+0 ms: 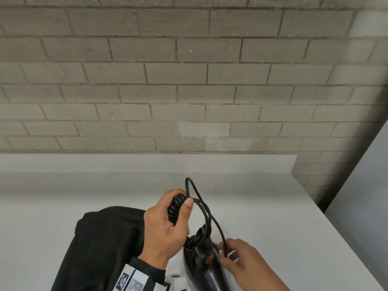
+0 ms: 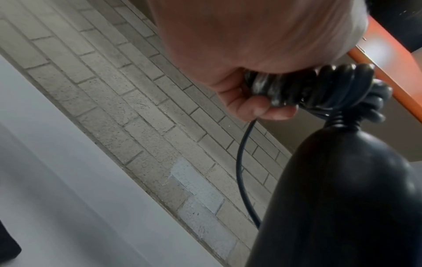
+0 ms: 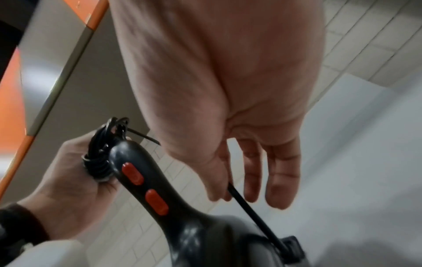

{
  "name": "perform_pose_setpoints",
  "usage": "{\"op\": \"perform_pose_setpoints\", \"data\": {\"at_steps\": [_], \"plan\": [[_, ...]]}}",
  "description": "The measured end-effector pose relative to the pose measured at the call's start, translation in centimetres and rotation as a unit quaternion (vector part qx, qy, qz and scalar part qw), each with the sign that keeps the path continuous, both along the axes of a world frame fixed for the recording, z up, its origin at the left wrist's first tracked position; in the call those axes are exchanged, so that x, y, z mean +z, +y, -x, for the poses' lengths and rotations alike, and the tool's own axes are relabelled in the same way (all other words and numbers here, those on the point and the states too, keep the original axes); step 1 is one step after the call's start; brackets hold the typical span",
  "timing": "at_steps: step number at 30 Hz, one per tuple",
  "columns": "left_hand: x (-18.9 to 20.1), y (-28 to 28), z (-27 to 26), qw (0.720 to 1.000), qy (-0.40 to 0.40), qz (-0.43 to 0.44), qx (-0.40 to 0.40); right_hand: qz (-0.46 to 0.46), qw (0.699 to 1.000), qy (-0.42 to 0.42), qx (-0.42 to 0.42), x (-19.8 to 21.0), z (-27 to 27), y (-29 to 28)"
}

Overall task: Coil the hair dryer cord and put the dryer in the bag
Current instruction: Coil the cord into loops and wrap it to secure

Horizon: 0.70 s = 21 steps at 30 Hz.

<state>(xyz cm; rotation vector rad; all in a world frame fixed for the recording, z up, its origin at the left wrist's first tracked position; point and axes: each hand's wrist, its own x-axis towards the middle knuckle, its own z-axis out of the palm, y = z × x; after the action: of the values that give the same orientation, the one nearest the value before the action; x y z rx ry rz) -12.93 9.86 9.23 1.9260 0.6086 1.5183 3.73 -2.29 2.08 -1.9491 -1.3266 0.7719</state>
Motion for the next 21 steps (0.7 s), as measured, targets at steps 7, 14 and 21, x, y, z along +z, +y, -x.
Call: {"op": "perform_pose_setpoints", "data": {"at_steps": [7,14,21], "plan": [[0.0,-0.2,-0.1,0.999,-0.002,0.019,-0.035,-0.196,0.966,0.107,-0.128,1.0,-1.0,0.0],[0.2,-0.8,-0.6,0.996,-0.001,0.025,-0.082,-0.282,0.844,0.45,-0.073,5.9,-0.8,0.8],[0.4,-0.7,0.0,0.995,-0.007,0.04,-0.09,-0.289,0.839,0.457,-0.061,5.5,-1.5,1.4]]}}
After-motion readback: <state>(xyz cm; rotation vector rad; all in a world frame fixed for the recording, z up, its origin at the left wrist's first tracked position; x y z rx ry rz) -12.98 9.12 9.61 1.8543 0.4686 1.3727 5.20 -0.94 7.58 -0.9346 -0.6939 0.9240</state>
